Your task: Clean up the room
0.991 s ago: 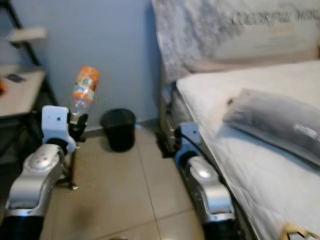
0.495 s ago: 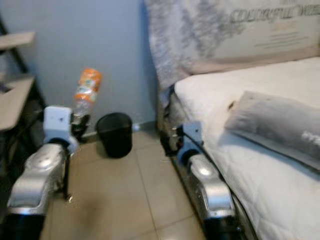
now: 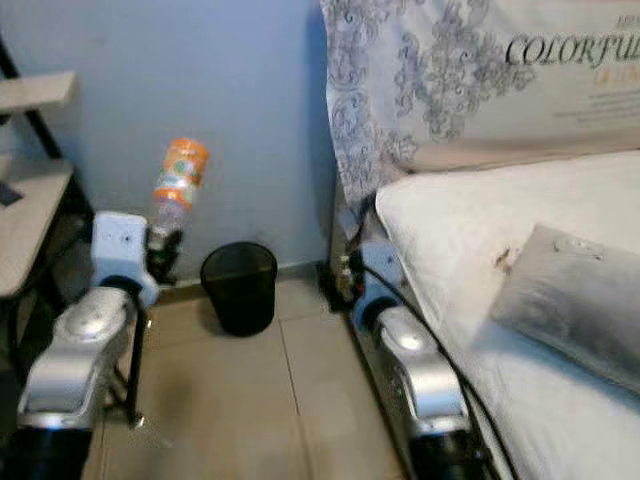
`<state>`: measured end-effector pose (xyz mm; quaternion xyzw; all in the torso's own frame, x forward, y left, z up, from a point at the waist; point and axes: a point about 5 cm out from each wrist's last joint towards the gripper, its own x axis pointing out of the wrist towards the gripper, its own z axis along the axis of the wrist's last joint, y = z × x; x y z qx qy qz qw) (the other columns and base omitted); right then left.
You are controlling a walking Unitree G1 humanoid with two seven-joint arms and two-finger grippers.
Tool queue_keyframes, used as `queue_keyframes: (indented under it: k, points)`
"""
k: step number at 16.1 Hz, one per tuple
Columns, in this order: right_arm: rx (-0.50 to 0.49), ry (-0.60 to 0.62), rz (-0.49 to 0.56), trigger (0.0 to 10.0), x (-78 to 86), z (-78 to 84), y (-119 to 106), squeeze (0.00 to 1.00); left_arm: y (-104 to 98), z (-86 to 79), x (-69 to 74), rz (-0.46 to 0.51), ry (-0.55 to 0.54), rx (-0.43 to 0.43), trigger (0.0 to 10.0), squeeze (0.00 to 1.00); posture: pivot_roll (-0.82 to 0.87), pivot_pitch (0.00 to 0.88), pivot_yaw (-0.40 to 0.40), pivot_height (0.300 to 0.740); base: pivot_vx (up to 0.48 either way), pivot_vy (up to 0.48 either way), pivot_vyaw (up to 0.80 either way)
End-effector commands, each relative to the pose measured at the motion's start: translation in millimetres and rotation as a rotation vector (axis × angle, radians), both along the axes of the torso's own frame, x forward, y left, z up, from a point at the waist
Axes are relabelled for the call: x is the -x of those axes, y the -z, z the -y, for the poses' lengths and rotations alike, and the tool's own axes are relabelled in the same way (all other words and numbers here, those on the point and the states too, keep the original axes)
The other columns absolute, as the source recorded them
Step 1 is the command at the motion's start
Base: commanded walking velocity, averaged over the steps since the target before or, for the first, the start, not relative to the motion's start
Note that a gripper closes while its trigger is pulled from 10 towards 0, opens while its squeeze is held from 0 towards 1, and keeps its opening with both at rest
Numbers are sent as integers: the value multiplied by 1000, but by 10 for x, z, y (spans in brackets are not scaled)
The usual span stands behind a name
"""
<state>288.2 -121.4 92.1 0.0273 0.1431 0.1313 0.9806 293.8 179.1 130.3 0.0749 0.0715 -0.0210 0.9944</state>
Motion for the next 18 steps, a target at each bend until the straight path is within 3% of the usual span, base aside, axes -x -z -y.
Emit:
queue_keyframes:
  k: [1, 18]
  points:
    - [3, 5, 10, 10000, -1, 25, -28, 0, -34, 42, 2, 13, 11, 2, 10000, 0, 61, 0, 11, 740, 424, 0, 800]
    - [31, -12, -7, 10000, 21, 34, 14, 0, -19, 33, 10, 2, 14, -12, 10000, 0, 68, 0, 10, 740, 367, 0, 0]
